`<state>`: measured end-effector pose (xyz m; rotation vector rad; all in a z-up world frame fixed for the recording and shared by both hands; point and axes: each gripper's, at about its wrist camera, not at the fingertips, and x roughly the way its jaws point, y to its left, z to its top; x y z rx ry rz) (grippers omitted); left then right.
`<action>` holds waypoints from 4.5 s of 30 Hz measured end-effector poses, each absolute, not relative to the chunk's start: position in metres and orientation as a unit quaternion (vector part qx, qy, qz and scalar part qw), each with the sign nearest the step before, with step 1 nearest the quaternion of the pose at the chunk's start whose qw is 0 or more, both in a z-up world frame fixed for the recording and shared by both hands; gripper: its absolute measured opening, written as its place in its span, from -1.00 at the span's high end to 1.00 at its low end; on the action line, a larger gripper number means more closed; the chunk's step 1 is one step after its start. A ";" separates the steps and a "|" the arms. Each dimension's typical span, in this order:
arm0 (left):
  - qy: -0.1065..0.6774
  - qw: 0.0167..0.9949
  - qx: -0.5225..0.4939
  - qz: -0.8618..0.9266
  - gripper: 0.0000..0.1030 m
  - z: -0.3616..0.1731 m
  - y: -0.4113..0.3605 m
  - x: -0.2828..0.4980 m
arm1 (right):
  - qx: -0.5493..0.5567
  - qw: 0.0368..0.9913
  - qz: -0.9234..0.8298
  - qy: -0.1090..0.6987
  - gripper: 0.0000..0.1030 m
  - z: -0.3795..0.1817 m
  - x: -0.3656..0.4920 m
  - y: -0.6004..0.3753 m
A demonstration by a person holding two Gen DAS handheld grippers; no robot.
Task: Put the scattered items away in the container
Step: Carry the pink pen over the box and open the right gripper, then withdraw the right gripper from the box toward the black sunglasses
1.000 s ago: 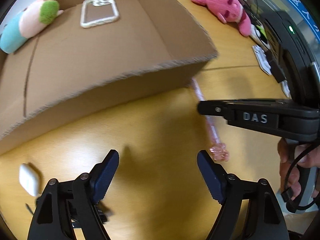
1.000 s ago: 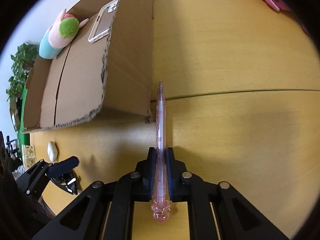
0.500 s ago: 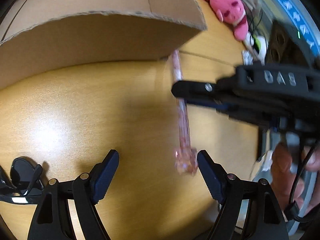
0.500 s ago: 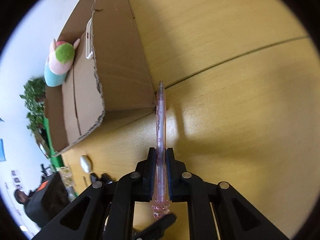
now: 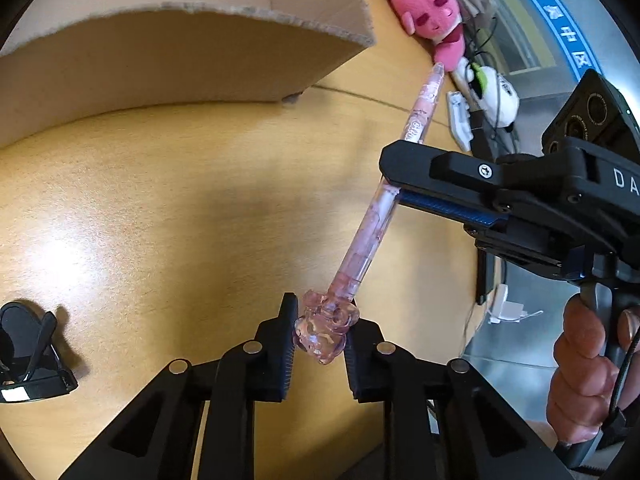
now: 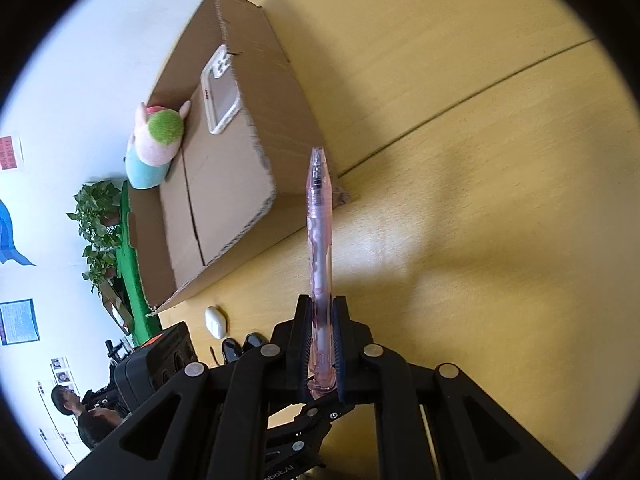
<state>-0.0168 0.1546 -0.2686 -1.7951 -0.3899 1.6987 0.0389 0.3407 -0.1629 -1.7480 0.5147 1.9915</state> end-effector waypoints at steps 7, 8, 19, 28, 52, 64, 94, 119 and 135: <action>-0.144 0.321 -0.658 0.666 0.59 -0.242 0.135 -0.010 | -0.626 0.203 0.739 0.146 0.82 -0.153 0.031 0.308; -0.146 0.321 -0.653 0.670 0.59 -0.235 0.129 -0.009 | -0.626 0.198 0.741 0.141 0.82 -0.151 0.029 0.302; -0.174 0.271 -0.614 0.720 0.59 -0.179 0.055 -0.021 | -0.624 0.123 0.768 0.074 0.83 -0.161 -0.013 0.217; -0.196 0.239 -0.596 0.741 0.59 -0.158 -0.007 -0.078 | -0.621 0.085 0.778 0.037 0.83 -0.199 -0.076 0.162; -0.277 0.199 -0.706 0.620 0.59 -0.265 -0.009 -0.253 | -0.676 0.181 0.710 -0.078 0.83 -0.291 -0.256 0.231; -0.265 0.180 -0.731 0.602 0.59 -0.296 0.009 -0.271 | -0.669 0.184 0.694 -0.191 0.83 -0.316 -0.285 0.262; -0.072 0.026 -0.541 0.837 -0.74 -0.102 -0.079 -0.143 | -0.443 0.041 0.719 -0.534 -0.26 -0.241 -0.105 0.166; -0.044 0.016 -0.475 0.879 -0.74 -0.035 -0.060 -0.066 | -0.323 -0.047 0.710 -0.624 -0.26 -0.194 -0.004 0.177; -0.047 0.014 -0.475 0.879 -0.74 -0.034 -0.059 -0.049 | -0.266 -0.079 0.694 -0.665 -0.26 -0.196 0.006 0.183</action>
